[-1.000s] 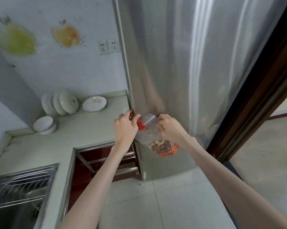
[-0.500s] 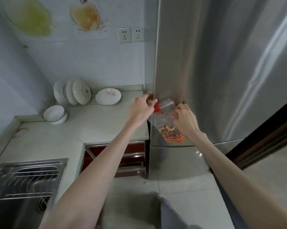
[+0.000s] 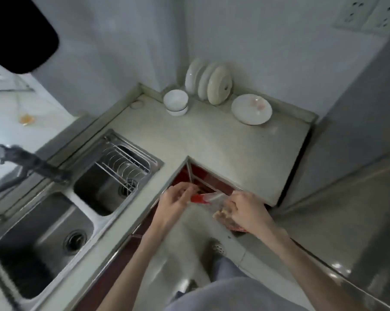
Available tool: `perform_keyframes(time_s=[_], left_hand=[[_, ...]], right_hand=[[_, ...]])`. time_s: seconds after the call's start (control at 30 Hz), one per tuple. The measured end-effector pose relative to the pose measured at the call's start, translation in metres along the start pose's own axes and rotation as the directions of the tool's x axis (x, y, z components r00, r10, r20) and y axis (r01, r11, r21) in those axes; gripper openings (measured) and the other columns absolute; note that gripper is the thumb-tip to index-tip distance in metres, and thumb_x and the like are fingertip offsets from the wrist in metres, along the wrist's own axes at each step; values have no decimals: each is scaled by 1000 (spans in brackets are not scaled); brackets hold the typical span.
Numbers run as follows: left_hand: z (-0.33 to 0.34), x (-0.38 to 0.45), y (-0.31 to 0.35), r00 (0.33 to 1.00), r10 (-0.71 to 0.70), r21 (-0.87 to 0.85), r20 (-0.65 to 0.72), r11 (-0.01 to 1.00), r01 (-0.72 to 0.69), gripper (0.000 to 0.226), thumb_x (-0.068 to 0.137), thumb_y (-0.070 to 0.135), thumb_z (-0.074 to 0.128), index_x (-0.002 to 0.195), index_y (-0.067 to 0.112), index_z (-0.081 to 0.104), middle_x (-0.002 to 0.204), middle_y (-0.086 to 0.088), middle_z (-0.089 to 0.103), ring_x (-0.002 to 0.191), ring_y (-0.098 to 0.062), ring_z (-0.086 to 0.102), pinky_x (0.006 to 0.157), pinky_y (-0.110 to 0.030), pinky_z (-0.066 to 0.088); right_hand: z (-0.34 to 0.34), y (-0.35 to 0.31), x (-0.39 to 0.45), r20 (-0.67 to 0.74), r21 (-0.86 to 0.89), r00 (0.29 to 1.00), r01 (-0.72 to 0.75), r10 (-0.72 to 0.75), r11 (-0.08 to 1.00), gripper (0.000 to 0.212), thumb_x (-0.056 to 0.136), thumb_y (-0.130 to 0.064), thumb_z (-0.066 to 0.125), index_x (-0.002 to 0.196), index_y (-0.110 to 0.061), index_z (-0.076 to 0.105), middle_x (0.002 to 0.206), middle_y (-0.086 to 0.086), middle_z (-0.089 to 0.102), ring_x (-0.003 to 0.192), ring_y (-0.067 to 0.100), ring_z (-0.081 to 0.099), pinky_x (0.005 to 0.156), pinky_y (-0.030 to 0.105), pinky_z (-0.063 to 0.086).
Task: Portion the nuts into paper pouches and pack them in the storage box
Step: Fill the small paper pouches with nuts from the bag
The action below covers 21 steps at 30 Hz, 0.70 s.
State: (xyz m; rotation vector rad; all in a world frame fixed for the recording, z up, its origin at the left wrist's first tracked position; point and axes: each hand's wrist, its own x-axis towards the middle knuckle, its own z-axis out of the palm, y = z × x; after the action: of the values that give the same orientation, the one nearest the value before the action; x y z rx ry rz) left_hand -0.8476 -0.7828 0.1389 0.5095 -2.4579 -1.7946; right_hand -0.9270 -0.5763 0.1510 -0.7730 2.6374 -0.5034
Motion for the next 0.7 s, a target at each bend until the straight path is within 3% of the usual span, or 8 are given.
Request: perform_keyframes(time_s=[0.07,0.17,0.23,0.33,0.43,0.53,0.63,0.7], left_hand=[[-17,-21,-24,982,-126,-48,-143,992,121,22,91,39,53,96,31,72,99,15,73,95,-1,66,82,-14,45],[-32,-71,-65,871,-341,-208,-353,937,282,19,97,31,55,100,24,73,102,7,73,99,-12,66,86,-25,50],[-32,-112,-88,767,-437,-260,-470,899,353,19,100,22,53,100,23,72,101,9,73,95,-6,66,81,-20,50],[-13,-185,-112,535,-601,-405,-594,798,446,22,100,14,49,98,23,69,94,8,72,85,-9,63,69,-19,46],[22,-266,-130,305,-701,-548,-645,703,454,22,101,13,46,101,18,67,97,1,71,82,-16,61,67,-27,46],[68,-340,-143,96,-765,-682,-637,617,393,24,101,10,45,97,19,66,93,-1,70,78,-20,59,62,-28,43],[120,-402,-154,-50,-814,-782,-579,537,315,26,101,8,44,93,22,65,89,2,70,75,-21,57,59,-29,41],[153,-437,-159,-108,-838,-829,-534,494,262,26,102,10,43,94,23,64,89,2,70,77,-21,57,59,-30,41]], right_hand=[[15,-8,21,98,-7,990,105,-104,994,14,83,-15,59,87,-9,71,94,6,67,92,25,61,75,31,43],[44,-24,47,231,-15,946,236,-227,972,14,84,-14,58,87,-9,71,91,9,70,90,27,64,67,29,39],[62,-40,60,321,-52,899,330,-297,942,19,86,-20,56,88,-8,71,91,13,71,90,30,65,70,34,45],[84,-67,68,435,-80,808,476,-398,876,27,87,-22,52,78,-3,69,85,21,70,85,36,66,70,39,48],[106,-92,59,526,-89,703,606,-479,791,22,81,-15,56,68,-4,69,75,20,70,78,35,67,62,33,45],[128,-109,38,611,-136,613,705,-501,696,20,79,-17,57,71,-4,70,75,18,69,77,34,68,58,30,44],[150,-114,12,666,-195,537,795,-517,575,23,79,-19,55,82,-2,71,85,20,69,85,38,66,64,36,50],[164,-113,-6,696,-215,498,832,-517,512,24,79,-17,54,85,-1,71,88,21,69,88,39,66,66,38,50]])
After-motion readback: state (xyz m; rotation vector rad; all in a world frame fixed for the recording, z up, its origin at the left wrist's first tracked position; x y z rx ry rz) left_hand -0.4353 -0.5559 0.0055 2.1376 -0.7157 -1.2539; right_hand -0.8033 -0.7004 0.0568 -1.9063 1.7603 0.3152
